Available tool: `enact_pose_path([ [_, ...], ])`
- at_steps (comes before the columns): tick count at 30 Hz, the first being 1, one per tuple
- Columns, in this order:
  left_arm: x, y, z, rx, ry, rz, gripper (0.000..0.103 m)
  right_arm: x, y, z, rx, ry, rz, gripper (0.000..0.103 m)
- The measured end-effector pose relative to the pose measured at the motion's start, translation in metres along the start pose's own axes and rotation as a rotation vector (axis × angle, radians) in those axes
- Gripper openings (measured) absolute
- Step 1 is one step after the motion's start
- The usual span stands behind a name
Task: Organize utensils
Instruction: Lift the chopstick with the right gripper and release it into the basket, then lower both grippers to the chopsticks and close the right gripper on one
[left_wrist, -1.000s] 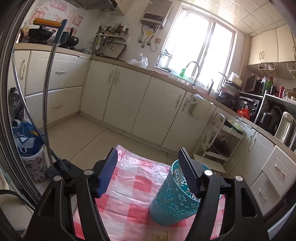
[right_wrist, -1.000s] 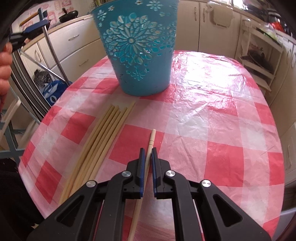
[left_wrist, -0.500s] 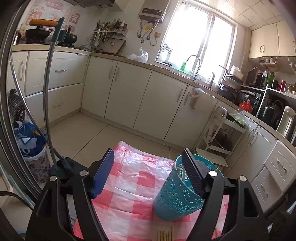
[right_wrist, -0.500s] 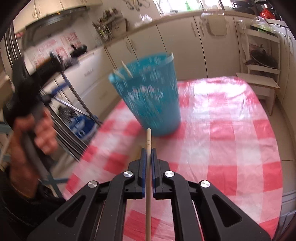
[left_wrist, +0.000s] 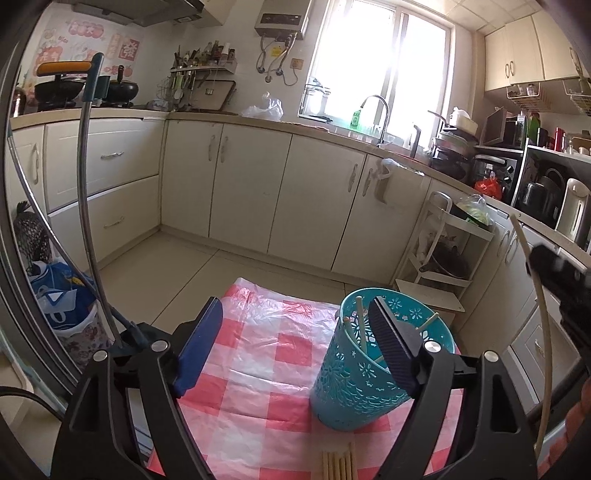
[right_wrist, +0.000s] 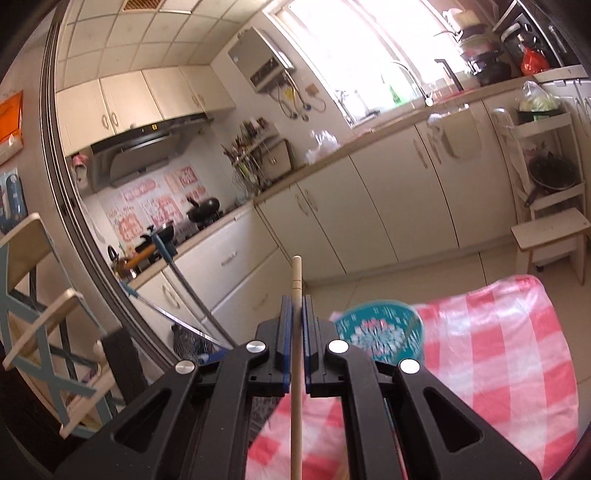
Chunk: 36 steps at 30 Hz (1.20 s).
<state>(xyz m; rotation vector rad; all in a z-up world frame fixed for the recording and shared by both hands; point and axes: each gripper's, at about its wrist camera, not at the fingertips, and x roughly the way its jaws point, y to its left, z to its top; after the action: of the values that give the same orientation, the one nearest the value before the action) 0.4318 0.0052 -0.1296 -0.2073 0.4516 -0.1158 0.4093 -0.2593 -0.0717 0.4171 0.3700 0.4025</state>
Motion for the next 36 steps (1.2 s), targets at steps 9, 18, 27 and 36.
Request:
enact_pose_path([
  [9,0.006,0.006,-0.001,-0.007,0.036,0.010,0.080,0.039,-0.011,0.049,0.036,-0.285,-0.111,0.006],
  [18,0.014,0.020,0.003,-0.044,0.082,0.026,0.081,0.088,-0.027,0.032,-0.034,-0.244,-0.247,0.006],
  [27,0.016,0.022,0.001,-0.044,0.099,0.033,0.081,0.087,-0.020,0.000,-0.082,-0.146,-0.253,0.007],
  [36,0.019,0.029,0.000,-0.055,0.126,0.048,0.082,0.001,0.013,-0.038,-0.180,-0.117,-0.226,0.025],
])
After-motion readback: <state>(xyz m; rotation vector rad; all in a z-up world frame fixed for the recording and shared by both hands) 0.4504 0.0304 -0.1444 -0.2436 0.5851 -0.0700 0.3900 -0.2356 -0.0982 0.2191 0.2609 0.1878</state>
